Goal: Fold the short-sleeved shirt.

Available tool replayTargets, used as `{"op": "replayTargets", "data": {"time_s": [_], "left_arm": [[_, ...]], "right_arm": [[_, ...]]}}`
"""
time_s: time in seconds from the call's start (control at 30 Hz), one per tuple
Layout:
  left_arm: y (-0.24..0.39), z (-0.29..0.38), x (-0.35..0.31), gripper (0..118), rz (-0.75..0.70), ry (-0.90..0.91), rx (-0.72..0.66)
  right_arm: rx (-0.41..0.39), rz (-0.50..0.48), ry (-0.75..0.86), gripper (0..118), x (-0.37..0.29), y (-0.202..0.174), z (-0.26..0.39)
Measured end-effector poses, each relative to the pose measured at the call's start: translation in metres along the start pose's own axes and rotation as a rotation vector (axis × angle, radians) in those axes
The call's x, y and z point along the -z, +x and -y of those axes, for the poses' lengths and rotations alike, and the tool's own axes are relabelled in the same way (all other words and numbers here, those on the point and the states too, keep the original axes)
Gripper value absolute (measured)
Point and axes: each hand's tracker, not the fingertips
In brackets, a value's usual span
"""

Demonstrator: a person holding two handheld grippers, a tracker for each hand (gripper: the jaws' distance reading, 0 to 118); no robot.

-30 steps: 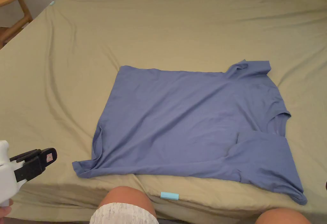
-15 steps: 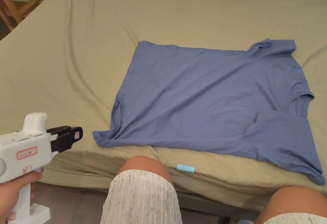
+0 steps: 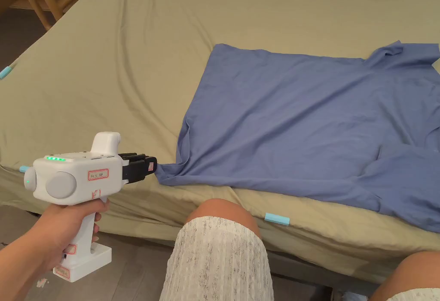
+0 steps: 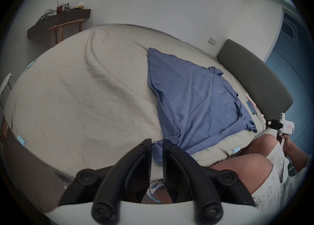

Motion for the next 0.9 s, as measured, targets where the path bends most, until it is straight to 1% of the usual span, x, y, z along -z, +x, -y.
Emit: {"op": "replayTargets", "data": {"time_s": [0.23, 0.3, 0.4, 0.63, 0.67, 0.73, 0.83, 0.87, 0.9], "left_arm": [[-0.001, -0.005, 0.019, 11, 0.018, -0.035, -0.028], [-0.001, -0.005, 0.021, 11, 0.046, -0.042, -0.051], [0.0, -0.005, 0.02, 11, 0.045, -0.041, -0.04], [0.007, 0.0, 0.02, 11, 0.134, -0.081, -0.09], [0.007, 0.001, 0.021, 13, 0.137, -0.086, -0.089], [0.009, 0.001, 0.025, 29, 0.126, -0.097, -0.073], [0.01, 0.0, 0.031, 30, 0.12, -0.115, -0.069], [0.011, 0.001, 0.032, 35, 0.097, -0.113, -0.059], [0.012, 0.0, 0.032, 35, 0.081, -0.098, -0.046]], "right_arm": [[0.005, 0.0, 0.007, 0, -0.001, -0.004, -0.002], [0.006, 0.001, 0.009, 0, -0.002, -0.005, -0.002], [0.007, 0.001, 0.01, 0, -0.004, -0.005, -0.001], [0.019, 0.001, 0.006, 0, -0.004, 0.0, 0.002], [0.019, 0.002, 0.006, 0, -0.004, 0.001, 0.002], [0.02, -0.003, 0.008, 0, -0.004, 0.001, 0.002], [0.02, -0.009, 0.009, 0, -0.004, 0.001, 0.002], [0.018, -0.007, 0.011, 0, -0.004, 0.001, 0.002], [0.019, -0.009, 0.011, 0, -0.003, 0.004, 0.004]]}}
